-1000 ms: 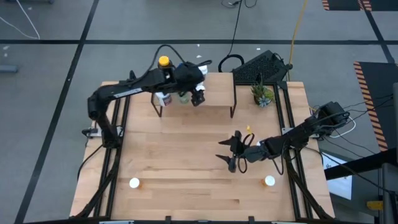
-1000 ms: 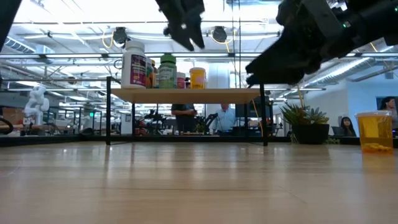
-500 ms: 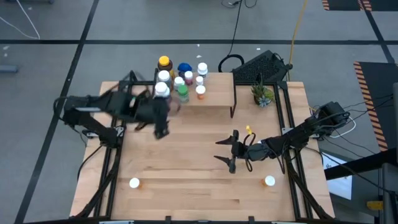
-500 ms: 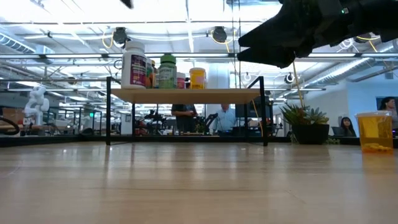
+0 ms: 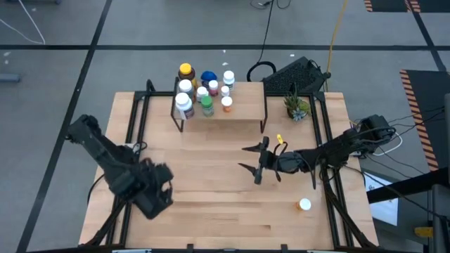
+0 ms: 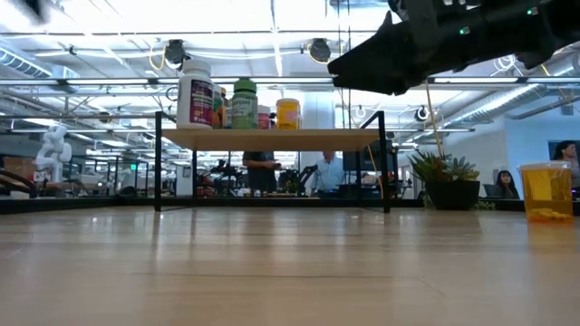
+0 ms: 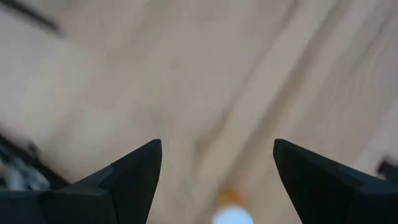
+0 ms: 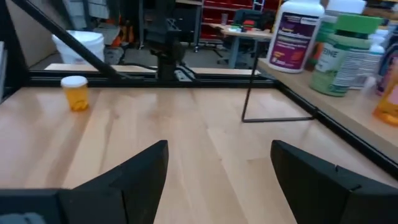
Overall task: Pick and place medicine bottles onto shelf by color
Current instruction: Put the bottom left orange pill bottle on the shelf
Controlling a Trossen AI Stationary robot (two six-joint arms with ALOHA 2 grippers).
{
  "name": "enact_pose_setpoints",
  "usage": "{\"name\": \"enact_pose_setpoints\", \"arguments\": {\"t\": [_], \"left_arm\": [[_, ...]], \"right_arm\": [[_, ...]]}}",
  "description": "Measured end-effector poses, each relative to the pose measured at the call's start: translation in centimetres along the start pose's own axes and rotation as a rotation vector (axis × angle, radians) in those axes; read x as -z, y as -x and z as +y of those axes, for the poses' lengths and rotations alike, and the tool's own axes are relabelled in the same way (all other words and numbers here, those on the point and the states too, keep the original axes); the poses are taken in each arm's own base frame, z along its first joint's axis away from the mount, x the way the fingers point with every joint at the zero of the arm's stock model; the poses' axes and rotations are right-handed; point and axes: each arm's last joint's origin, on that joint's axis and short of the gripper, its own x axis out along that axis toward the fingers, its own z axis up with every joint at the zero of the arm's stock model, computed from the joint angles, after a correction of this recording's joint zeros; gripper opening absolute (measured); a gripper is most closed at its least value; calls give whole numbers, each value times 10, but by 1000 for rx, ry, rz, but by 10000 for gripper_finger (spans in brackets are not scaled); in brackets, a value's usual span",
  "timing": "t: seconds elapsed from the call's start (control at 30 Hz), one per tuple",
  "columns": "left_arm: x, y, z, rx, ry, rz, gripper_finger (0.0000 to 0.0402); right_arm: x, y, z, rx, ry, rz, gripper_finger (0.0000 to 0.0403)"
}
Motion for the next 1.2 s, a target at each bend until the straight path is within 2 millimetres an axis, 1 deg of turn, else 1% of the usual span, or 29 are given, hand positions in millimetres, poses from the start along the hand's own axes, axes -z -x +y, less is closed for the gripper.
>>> {"name": "enact_pose_setpoints", "arguments": {"t": [0.07, 0.2, 0.33, 0.43, 0.53, 0.9, 1.13, 1.2], "left_arm": [[20, -14, -5, 16, 13, 89, 312], [50, -33, -14, 73, 76, 217, 312], [72, -46, -18, 117, 128, 262, 312], [82, -56, -17, 107, 151, 273, 312], [88, -61, -14, 81, 159, 279, 312], [94, -73, -8, 42, 184, 325, 312], [98, -85, -14, 131, 214, 330, 312], [99, -89, -12, 121, 217, 331, 312]], "right_arm": [[0, -1, -2, -20, -5, -1, 277], [-1, -2, -3, -52, -22, -12, 277], [-2, -2, -3, -52, -28, -21, 277], [-2, -2, -2, -57, -37, -20, 277], [-1, -2, -2, -58, -44, -10, 277], [1, -2, -2, -57, -41, 8, 277], [3, -2, -2, -57, -53, 28, 277], [3, -2, -2, -57, -54, 28, 277]]}}
